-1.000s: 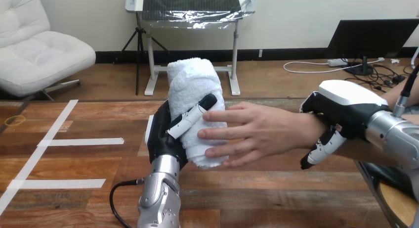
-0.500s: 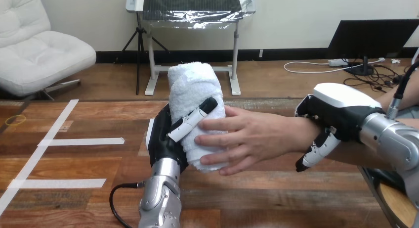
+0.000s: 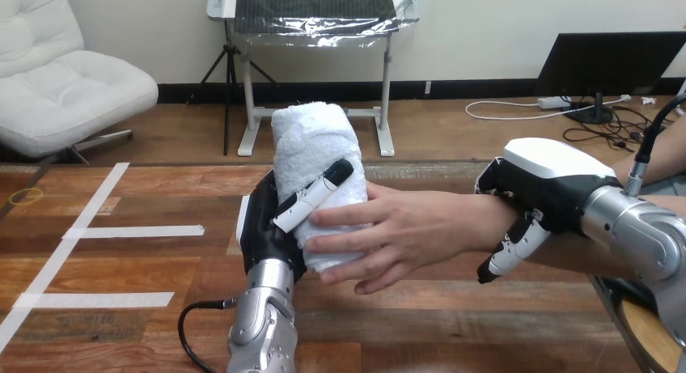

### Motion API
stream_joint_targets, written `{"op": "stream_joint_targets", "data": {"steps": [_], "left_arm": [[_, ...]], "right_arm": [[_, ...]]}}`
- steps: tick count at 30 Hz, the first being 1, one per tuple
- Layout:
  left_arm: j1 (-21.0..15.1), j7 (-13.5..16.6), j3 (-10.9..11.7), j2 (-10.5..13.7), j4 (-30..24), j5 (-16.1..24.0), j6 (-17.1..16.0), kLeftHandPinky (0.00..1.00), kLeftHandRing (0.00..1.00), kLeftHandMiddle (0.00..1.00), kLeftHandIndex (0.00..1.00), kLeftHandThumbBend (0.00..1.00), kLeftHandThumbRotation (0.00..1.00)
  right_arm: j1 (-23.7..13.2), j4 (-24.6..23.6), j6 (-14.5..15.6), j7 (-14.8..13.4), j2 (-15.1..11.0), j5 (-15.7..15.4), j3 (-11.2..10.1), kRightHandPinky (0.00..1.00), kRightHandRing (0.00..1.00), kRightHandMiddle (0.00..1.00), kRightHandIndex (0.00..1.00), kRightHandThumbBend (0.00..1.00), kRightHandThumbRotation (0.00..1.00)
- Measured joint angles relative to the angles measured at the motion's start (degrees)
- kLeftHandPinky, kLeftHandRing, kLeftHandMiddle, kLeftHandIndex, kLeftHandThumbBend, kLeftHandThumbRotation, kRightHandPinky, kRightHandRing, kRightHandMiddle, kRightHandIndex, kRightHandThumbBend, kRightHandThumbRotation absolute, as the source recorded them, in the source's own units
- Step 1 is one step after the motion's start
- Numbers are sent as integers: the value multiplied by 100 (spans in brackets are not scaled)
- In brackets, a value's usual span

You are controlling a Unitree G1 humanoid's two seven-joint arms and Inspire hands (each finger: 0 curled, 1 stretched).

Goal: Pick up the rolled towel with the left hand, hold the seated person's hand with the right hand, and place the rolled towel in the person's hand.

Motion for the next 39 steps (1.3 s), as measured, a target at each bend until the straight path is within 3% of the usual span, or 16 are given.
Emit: {"op": "stream_joint_targets", "data": {"steps": [25,39], "left_arm": [[0,102,-69,-2,0,-198,7,27,32,37,41,70,0],[0,160,-223,-5,-2,-194,14,27,31,37,41,72,0]], "right_arm": [[0,-91,-1,1,0,-2,32,24,32,41,43,90,12],[0,-110,0,2,-1,0,31,26,35,43,44,89,12]]}}
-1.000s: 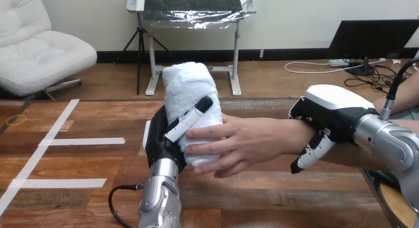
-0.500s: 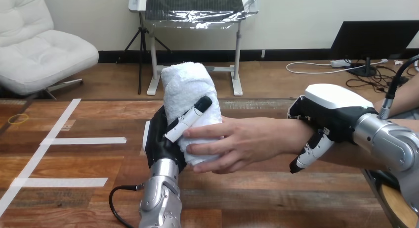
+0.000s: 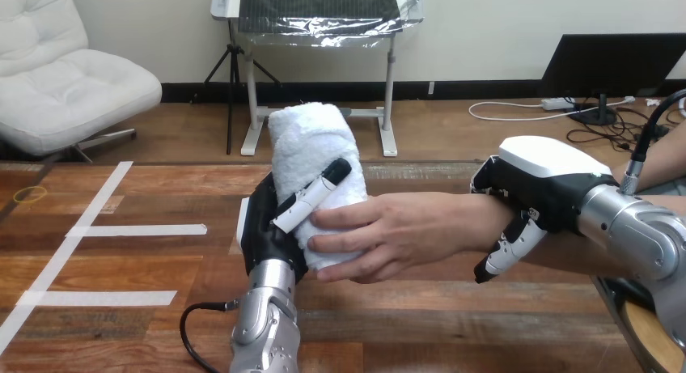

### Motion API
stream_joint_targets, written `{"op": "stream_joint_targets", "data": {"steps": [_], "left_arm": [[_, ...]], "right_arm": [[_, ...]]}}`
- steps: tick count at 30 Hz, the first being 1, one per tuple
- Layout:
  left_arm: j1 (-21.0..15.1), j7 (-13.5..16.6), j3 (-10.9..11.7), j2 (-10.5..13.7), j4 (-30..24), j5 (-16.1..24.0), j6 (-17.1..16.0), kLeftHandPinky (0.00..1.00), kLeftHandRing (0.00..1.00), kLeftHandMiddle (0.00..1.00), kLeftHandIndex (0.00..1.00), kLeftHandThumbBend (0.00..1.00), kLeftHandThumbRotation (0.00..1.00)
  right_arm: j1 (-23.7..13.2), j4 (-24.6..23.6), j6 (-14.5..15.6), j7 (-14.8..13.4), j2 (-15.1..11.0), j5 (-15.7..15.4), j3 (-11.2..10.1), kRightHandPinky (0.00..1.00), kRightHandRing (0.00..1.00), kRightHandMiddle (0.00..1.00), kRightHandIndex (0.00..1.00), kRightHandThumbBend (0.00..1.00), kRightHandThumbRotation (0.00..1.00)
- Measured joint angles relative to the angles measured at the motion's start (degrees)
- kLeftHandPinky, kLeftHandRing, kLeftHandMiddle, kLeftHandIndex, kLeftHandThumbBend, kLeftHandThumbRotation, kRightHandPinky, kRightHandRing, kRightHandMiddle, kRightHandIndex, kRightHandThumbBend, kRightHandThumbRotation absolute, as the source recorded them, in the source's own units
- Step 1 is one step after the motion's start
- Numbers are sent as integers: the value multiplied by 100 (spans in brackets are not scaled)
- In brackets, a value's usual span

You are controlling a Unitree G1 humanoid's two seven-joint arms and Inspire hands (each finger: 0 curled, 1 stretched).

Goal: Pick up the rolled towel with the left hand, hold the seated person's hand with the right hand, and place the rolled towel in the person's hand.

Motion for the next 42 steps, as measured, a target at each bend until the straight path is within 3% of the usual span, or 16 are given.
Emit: {"op": "stream_joint_targets", "data": {"steps": [30,42], "left_arm": [[2,-1,-258,-3,-160,-14,112,27,31,37,40,69,0],[2,-1,-366,-4,-289,-12,112,26,30,36,41,68,0]], "right_arm": [[1,1,23,0,-81,30,-14,25,32,40,43,89,15],[1,1,32,0,-110,57,-32,27,35,43,46,92,18]]}}
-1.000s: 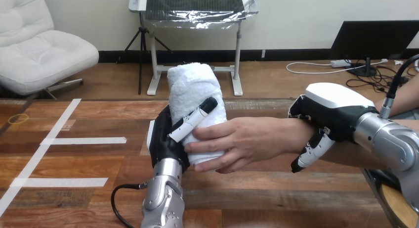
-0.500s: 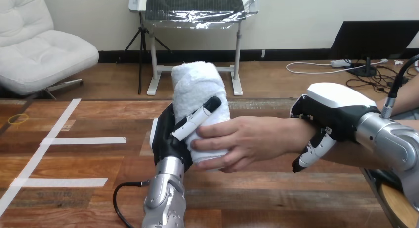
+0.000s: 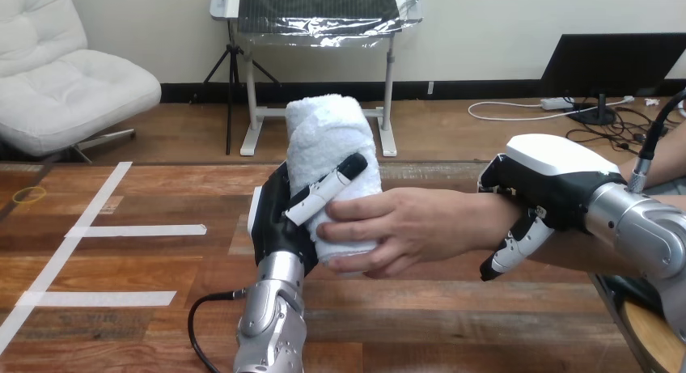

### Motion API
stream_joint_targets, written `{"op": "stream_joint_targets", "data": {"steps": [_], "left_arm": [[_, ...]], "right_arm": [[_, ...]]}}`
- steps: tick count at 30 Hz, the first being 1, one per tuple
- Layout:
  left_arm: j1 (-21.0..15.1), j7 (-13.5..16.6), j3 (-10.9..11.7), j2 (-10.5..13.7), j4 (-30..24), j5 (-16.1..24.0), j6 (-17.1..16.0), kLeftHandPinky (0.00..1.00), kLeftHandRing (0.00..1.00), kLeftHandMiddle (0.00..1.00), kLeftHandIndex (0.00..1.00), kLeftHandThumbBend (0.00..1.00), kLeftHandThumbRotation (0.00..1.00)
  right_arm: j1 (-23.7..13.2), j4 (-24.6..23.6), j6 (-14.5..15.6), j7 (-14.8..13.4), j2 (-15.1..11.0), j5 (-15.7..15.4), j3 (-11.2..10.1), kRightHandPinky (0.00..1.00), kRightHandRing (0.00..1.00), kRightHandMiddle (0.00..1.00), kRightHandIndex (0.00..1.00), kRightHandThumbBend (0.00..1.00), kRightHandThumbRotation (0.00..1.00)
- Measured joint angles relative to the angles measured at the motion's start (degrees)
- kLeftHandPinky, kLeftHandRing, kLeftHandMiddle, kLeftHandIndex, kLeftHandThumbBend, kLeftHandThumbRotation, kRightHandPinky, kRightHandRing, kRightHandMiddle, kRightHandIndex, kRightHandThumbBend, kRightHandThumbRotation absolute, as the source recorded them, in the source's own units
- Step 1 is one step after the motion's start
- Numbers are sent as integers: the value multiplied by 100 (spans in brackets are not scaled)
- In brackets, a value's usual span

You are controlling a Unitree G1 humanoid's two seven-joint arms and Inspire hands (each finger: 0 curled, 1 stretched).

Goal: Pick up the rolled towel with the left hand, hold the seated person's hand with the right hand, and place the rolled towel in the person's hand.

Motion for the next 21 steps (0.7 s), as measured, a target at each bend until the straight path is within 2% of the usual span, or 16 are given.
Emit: {"op": "stream_joint_targets", "data": {"steps": [9,21], "left_arm": [[0,-4,-82,0,-73,-4,2,25,30,37,41,68,0],[0,-140,-119,0,-231,-58,223,31,36,41,45,68,2]], "right_arm": [[0,0,46,54,-15,155,-78,33,40,48,50,95,24],[-1,0,67,341,-41,360,-238,42,50,57,59,98,41]]}}
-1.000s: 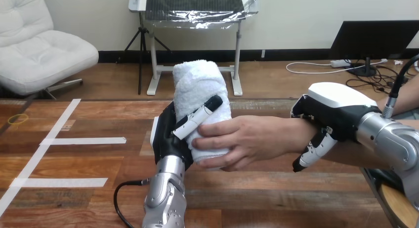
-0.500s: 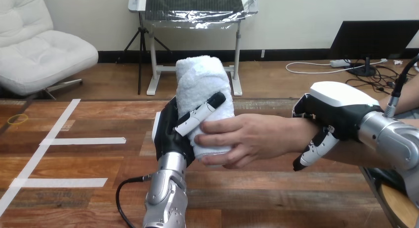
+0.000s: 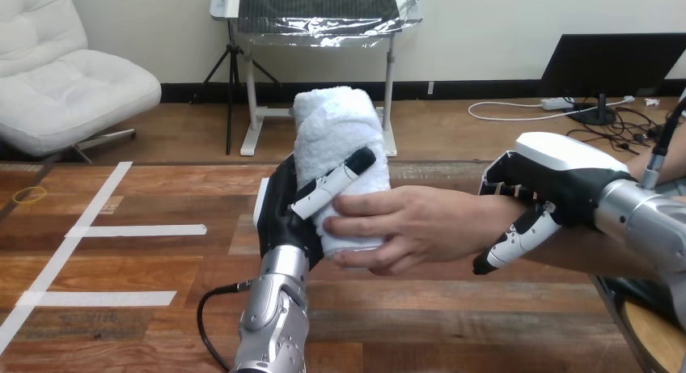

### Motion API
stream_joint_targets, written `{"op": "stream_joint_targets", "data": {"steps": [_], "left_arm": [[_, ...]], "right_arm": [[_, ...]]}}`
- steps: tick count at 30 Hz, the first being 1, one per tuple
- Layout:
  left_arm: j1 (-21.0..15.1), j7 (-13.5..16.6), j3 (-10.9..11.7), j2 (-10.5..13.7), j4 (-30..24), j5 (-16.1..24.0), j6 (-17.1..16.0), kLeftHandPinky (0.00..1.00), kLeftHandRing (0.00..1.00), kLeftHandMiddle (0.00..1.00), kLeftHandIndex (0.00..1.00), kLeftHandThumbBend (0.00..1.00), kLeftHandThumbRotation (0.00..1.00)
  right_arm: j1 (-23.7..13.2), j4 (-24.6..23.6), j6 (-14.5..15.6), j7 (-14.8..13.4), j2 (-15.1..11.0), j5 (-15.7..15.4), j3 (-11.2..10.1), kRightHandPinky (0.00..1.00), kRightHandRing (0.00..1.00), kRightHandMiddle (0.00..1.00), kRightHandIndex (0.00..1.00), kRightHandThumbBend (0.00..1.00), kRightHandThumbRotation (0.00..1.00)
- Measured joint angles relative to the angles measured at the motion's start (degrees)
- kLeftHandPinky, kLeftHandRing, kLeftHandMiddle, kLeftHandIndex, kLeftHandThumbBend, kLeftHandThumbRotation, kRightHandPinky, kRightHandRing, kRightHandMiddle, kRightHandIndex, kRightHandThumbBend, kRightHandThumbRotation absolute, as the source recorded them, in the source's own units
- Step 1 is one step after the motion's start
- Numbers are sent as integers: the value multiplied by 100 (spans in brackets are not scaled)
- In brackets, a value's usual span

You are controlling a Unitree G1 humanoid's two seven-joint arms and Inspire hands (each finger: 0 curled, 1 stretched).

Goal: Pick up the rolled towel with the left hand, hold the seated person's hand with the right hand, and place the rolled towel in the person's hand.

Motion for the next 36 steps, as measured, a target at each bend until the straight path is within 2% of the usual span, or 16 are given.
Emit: {"op": "stream_joint_targets", "data": {"steps": [3,6,7,12,19,22,24,33,36], "left_arm": [[0,-32,-13,0,-55,0,84,34,39,44,48,69,8],[0,-81,-31,0,-94,1,143,36,42,47,51,70,16],[0,-101,-38,0,-108,1,161,39,46,51,54,71,23],[0,-239,-70,0,-203,3,242,45,53,57,59,72,36],[0,-363,-174,1,-399,163,273,55,65,68,66,67,59],[0,-363,-230,3,-481,324,261,61,70,71,69,65,69],[0,-363,-261,5,-528,444,240,71,75,75,72,66,79],[-3,-364,-309,15,-682,883,195,95,89,84,80,75,96],[-3,-370,-308,17,-713,962,188,97,91,86,82,76,98]], "right_arm": [[0,0,4,90,-36,18,-13,45,52,60,61,99,45],[0,0,6,184,-86,24,-18,47,55,62,63,99,50],[0,0,6,215,-106,24,-18,49,57,64,65,100,54],[0,0,4,348,-195,21,-19,52,63,68,69,100,60],[1,-2,-23,439,-312,23,-27,57,70,74,74,100,68],[1,-2,-86,448,-364,38,-38,58,73,75,75,100,71],[2,-2,-142,448,-401,59,-53,59,74,75,76,100,74],[76,-1,-359,412,-471,254,-227,61,80,80,81,100,82],[116,-1,-413,382,-486,283,-269,62,81,81,83,100,84]]}}
